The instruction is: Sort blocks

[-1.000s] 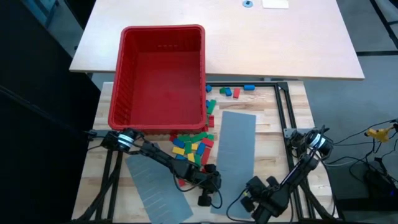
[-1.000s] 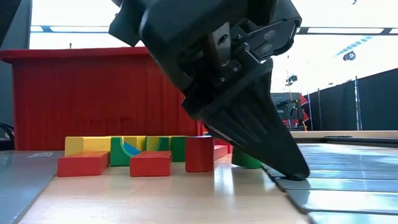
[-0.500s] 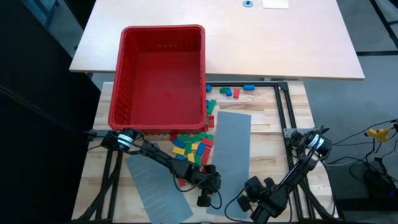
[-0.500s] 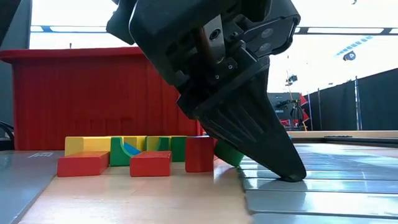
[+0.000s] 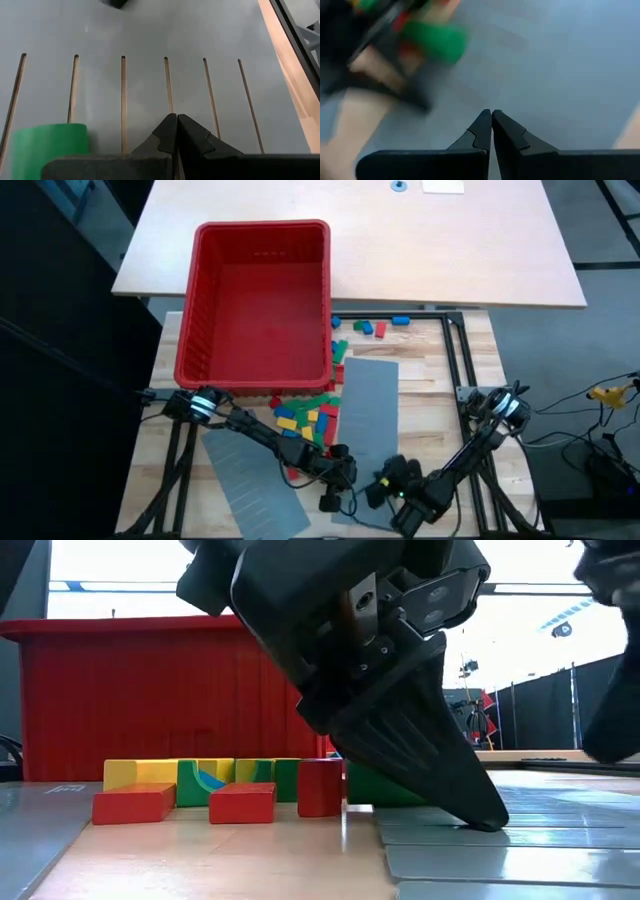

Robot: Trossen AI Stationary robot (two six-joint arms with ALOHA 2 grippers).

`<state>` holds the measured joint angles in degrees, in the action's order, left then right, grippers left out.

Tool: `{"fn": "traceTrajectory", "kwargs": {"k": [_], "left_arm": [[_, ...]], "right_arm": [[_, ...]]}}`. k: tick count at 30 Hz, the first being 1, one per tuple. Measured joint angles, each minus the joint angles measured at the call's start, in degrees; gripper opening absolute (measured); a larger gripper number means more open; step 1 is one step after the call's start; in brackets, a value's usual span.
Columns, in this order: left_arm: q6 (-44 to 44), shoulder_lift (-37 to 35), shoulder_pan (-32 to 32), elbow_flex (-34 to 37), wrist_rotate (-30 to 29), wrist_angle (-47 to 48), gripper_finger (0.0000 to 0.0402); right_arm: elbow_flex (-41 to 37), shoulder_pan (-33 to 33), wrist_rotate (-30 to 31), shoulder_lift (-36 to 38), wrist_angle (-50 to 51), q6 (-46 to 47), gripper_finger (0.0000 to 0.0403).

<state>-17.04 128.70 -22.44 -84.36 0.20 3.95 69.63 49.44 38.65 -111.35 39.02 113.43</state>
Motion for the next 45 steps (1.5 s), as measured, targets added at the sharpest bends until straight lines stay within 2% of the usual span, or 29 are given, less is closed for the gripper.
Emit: {"fn": "traceTrajectory", "kwargs": {"k": [5, 8, 16, 21, 26, 31, 45], "left_arm": [[-0.1, 0.0, 0.0, 0.0, 0.2, 0.4, 0.0000], [-0.4, -0.1, 0.0, -0.2, 0.2, 1.8, 0.0000], [1.9, -0.9, 0.0, -4.3, -1.8, 13.1, 0.0000], [2.3, -1.1, 0.0, -6.2, -2.6, 16.7, 0.0000], [0.4, -1.3, 0.0, -6.4, -6.0, 19.6, 0.0000], [-0.3, -1.3, 0.2, -6.3, -5.9, 18.2, 0.0000], [-3.0, -1.2, -0.1, -6.3, -2.7, 4.9, 0.0000]], "right_arm": [[0.1, -1.9, -1.7, 0.3, -3.3, -5.6, 0.0001], [0.0, -2.3, -3.7, 0.6, -0.9, -7.3, 0.0001], [-0.2, -2.0, -9.5, 1.4, 7.7, -4.8, 0.0000], [-1.6, -1.9, -14.8, 1.5, 6.7, -6.5, 0.0000], [-3.0, -1.8, -14.8, 1.6, 5.2, -5.8, 0.0000], [-3.3, -2.0, -13.1, 1.7, 3.7, -6.1, 0.0000], [-2.8, -4.3, -11.7, 2.7, 2.1, -11.1, 0.0000]]}}
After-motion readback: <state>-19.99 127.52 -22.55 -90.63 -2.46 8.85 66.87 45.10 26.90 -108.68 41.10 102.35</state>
